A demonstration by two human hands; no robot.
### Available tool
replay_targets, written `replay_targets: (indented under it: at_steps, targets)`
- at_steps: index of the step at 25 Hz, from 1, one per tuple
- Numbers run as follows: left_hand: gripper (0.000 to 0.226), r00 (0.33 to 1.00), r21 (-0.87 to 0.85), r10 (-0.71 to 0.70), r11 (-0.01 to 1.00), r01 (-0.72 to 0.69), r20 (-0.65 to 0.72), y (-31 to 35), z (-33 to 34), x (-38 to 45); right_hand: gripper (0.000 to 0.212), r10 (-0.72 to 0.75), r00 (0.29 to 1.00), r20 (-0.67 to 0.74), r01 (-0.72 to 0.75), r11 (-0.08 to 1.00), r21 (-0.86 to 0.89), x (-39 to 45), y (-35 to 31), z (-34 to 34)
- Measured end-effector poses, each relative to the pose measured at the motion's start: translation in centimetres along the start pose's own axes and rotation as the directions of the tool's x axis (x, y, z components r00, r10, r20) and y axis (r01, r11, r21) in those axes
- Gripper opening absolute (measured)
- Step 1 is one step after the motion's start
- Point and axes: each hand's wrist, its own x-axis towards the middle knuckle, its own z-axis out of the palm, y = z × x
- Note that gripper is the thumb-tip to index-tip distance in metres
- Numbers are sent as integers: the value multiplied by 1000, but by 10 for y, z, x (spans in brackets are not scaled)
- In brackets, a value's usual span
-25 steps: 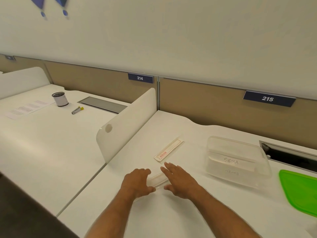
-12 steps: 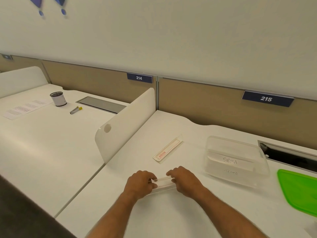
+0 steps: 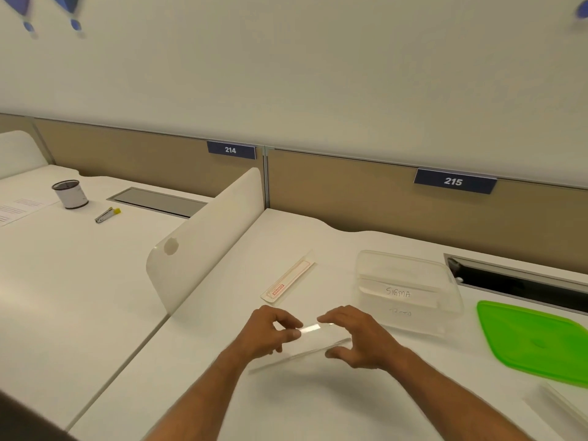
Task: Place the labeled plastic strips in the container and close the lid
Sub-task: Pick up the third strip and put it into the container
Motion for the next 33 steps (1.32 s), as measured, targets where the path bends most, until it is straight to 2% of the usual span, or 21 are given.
replay_targets:
  at_steps: [3,6,10,12,15,20,27,31,33]
  targets:
    - [11,991,-68,-37,997,46,132,10,0,4,56,124,992,-31,-115,972,206,-13,3,-7]
    - [29,942,-118,-108,981,152,317,20,-1,9,44,288,956,-51,-238,869,433,-26,9,-15]
    - [56,863,-174,-184,939,295,471,25,1,15,34,420,905,-68,-307,755,579,-42,23,-21]
    - [54,847,-201,-164,933,300,505,27,5,17,35,461,882,-96,-310,722,619,-50,30,-25]
    - [42,844,-233,-72,945,227,532,33,12,22,36,493,860,-133,-313,714,627,-62,39,-32]
    - [53,867,-178,45,983,51,496,49,28,38,38,554,817,-160,-326,672,665,-79,56,-54]
    - [42,919,-103,130,990,-99,372,86,51,75,41,578,794,-190,-365,703,610,-92,89,-96]
    - [43,953,15,156,986,-166,259,110,65,97,43,616,757,-220,-465,744,480,-92,112,-121]
    - [44,957,74,191,974,-212,220,120,70,110,39,609,762,-219,-492,766,414,-87,122,-132]
